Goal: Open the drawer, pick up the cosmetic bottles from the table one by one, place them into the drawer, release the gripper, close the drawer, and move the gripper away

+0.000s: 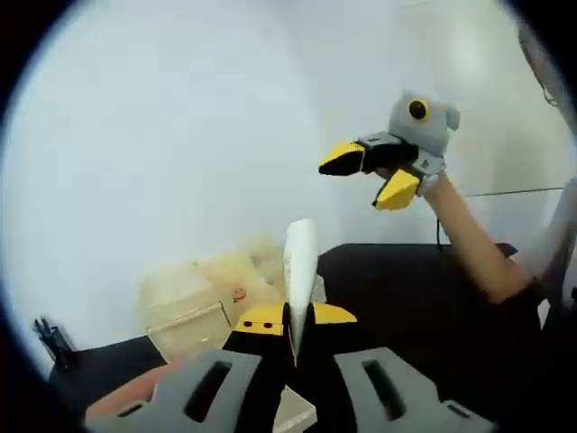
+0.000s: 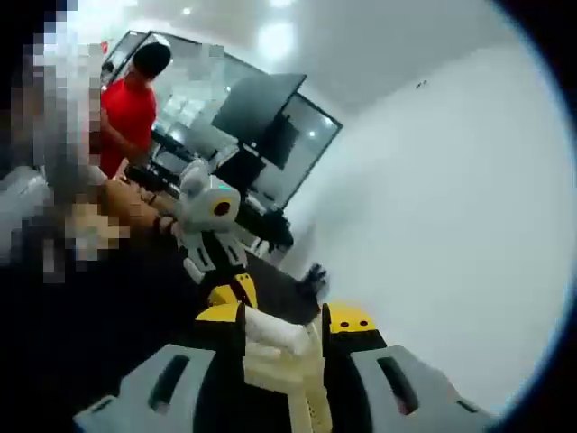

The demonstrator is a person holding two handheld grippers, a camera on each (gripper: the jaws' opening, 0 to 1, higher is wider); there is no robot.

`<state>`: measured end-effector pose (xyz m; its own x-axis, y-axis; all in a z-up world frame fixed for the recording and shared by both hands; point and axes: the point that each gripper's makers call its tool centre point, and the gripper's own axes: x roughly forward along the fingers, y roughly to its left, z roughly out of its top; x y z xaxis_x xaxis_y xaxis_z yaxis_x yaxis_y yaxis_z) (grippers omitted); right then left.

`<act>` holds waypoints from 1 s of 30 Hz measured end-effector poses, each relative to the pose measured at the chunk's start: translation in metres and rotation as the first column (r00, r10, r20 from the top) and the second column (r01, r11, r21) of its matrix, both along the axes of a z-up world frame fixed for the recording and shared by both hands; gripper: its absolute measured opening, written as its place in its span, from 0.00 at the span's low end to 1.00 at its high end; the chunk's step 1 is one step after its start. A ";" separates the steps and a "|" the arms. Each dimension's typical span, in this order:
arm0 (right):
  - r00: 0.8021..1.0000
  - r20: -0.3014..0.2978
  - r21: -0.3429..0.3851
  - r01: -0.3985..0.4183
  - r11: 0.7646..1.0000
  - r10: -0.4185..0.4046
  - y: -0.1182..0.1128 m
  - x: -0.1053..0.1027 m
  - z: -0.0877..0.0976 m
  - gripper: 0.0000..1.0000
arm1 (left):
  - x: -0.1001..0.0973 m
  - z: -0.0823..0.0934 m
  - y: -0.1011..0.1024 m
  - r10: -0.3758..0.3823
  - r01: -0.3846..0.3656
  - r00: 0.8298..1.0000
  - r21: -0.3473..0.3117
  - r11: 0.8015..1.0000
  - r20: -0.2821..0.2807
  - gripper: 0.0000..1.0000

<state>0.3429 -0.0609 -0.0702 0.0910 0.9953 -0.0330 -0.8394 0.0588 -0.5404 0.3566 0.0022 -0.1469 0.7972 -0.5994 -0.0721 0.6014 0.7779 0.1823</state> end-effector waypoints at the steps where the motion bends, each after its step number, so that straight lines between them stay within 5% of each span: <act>1: 0.999 -0.036 0.030 -0.032 0.999 0.033 0.002 -0.001 0.003 0.30 | -0.004 0.001 0.003 0.002 -0.001 1.000 -0.022 1.000 0.004 0.04; 5: 0.962 -0.234 0.112 -0.121 0.986 0.144 0.011 0.011 -0.003 0.30 | -0.014 0.001 0.014 0.012 -0.011 1.000 -0.106 0.994 0.010 0.04; 6: 0.931 -0.318 0.127 -0.146 0.981 0.180 0.015 0.016 -0.011 0.30 | -0.015 0.000 0.017 0.024 -0.021 1.000 -0.119 0.993 0.018 0.04; 7: 0.874 -0.431 0.138 -0.183 0.973 0.226 0.021 0.019 -0.023 0.31 | -0.016 0.000 0.019 0.028 -0.025 0.999 -0.151 0.988 0.024 0.04; 9: 0.794 -0.554 0.157 -0.195 0.968 0.250 0.037 0.035 -0.050 0.33 | -0.018 -0.001 0.025 0.038 -0.031 0.999 -0.196 0.980 0.031 0.04; 10: 0.693 -0.644 0.213 -0.243 0.946 0.323 0.046 0.035 -0.063 0.33 | -0.018 -0.003 0.027 0.048 -0.040 0.998 -0.203 0.978 0.037 0.04; 12: 0.492 -0.718 0.376 -0.320 0.869 0.492 0.055 0.023 -0.066 0.34 | -0.018 -0.008 0.028 0.054 -0.046 0.998 -0.222 0.974 0.032 0.04; 13: 0.412 -0.731 0.471 -0.273 0.839 0.545 0.060 0.030 -0.059 0.33 | -0.018 -0.009 0.028 0.059 -0.050 0.998 -0.229 0.972 0.034 0.04; 14: 0.359 -0.723 0.531 -0.259 0.807 0.591 0.059 0.032 -0.053 0.31 | -0.018 -0.010 0.027 0.061 -0.052 0.998 -0.230 0.972 0.035 0.04; 15: 0.236 -0.745 0.588 -0.209 0.781 0.624 0.063 0.038 -0.052 0.27 | -0.019 -0.011 0.028 0.067 -0.058 0.997 -0.239 0.969 0.033 0.04; 16: 0.214 -0.771 0.568 -0.198 0.799 0.600 0.068 0.039 -0.059 0.23 | -0.019 -0.010 0.029 0.072 -0.060 0.997 -0.255 0.965 0.038 0.04; 18: 0.321 -0.779 0.500 -0.200 0.842 0.539 0.077 0.038 -0.077 0.19 | -0.020 -0.012 0.030 0.084 -0.074 0.996 -0.259 0.963 0.027 0.04; 20: 0.295 -0.793 0.488 -0.214 0.846 0.532 0.077 0.030 -0.079 0.19 | -0.021 -0.015 0.034 0.094 -0.081 0.995 -0.272 0.959 0.032 0.04; 25: 0.301 -0.827 0.443 -0.171 0.880 0.475 0.087 0.031 -0.074 0.18 | -0.021 -0.023 0.037 0.121 -0.110 0.992 -0.294 0.949 0.021 0.05; 26: 0.332 -0.831 0.420 -0.151 0.895 0.446 0.089 0.032 -0.074 0.18 | -0.020 -0.024 0.038 0.131 -0.120 0.991 -0.294 0.948 0.018 0.05; 28: 0.363 -0.841 0.379 -0.133 0.916 0.401 0.092 0.032 -0.073 0.17 | -0.018 -0.030 0.039 0.159 -0.151 0.987 -0.274 0.950 0.008 0.06; 30: 0.423 -0.849 0.308 -0.093 0.947 0.318 0.097 0.033 -0.071 0.17 | -0.016 -0.035 0.038 0.172 -0.166 0.985 -0.259 0.951 0.001 0.07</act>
<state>0.3762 0.0357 -0.1409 -0.0843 0.9729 0.2153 -0.8474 -0.1837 0.4982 0.3403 0.0404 -0.1820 0.8879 -0.4519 0.0864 0.4554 0.8899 -0.0251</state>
